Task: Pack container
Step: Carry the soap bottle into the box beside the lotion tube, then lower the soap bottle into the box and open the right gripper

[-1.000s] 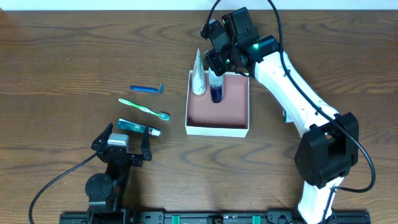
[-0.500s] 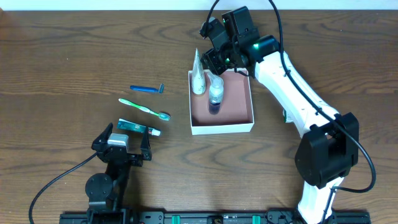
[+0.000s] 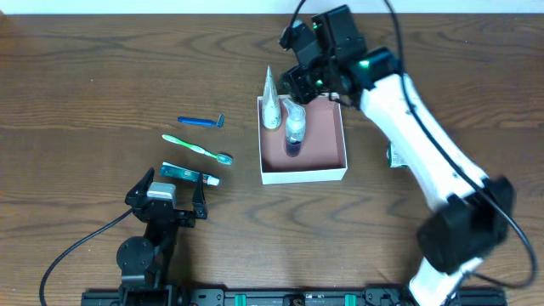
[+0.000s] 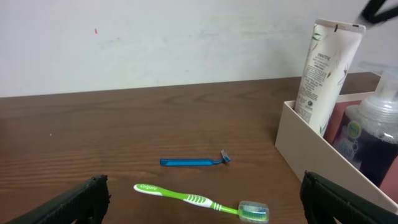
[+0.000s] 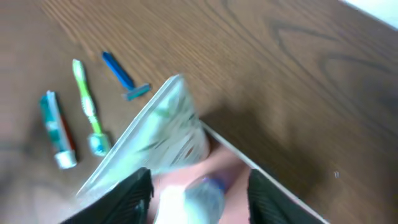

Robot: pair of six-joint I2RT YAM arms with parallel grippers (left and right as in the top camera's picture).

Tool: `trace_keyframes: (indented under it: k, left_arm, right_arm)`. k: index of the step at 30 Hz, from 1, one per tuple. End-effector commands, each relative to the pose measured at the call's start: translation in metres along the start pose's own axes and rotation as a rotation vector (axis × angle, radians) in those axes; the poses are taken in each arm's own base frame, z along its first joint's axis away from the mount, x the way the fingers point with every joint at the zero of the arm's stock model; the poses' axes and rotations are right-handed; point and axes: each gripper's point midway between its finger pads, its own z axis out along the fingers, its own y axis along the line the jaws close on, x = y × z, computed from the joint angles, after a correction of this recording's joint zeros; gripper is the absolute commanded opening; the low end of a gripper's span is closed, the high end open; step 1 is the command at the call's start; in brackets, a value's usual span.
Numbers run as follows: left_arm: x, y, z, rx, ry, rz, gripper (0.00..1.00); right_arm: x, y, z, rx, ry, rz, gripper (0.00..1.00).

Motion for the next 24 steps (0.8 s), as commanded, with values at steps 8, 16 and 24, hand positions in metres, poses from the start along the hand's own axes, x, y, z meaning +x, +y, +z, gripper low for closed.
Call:
trace_keyframes:
  k: [8,16,24]
  left_arm:
    - [0.016,-0.001,0.001,0.01,0.045,-0.009,0.98]
    - [0.016,-0.001,0.001,0.009,0.045,-0.009,0.98]
    - [0.016,-0.001,0.001,0.01,0.045,-0.009,0.98]
  right_arm:
    - [0.032,0.029,-0.076,0.011,0.102,0.19,0.08]
    - [0.092,0.056,-0.053,-0.01,0.319,0.207,0.01]
    - [0.123,0.059,-0.015,0.035,0.351,0.25,0.02]
